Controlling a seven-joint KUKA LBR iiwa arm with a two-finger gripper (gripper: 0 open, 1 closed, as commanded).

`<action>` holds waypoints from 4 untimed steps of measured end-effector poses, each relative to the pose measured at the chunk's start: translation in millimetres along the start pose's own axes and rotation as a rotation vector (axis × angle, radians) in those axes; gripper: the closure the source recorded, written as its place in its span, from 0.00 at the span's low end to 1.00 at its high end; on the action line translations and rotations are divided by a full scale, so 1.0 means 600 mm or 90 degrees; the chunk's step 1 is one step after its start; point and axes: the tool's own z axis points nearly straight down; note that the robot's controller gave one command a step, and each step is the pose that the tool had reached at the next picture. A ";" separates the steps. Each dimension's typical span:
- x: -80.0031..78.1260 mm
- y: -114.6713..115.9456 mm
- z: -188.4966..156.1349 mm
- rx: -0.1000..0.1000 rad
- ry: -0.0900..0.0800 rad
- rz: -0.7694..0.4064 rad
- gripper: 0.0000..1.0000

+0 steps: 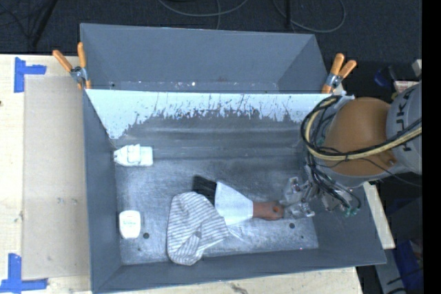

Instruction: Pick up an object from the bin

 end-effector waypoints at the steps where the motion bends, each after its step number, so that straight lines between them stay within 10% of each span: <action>1: 0.000 0.000 0.000 0.000 0.000 -0.001 1.00; 3: 0.006 0.013 -0.068 -0.003 -0.003 -0.005 1.00; 4: 0.014 -0.033 -0.041 -0.002 -0.007 0.017 0.00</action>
Offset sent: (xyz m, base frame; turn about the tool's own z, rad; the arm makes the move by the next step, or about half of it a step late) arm 0.0000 0.0000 0.0000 0.0000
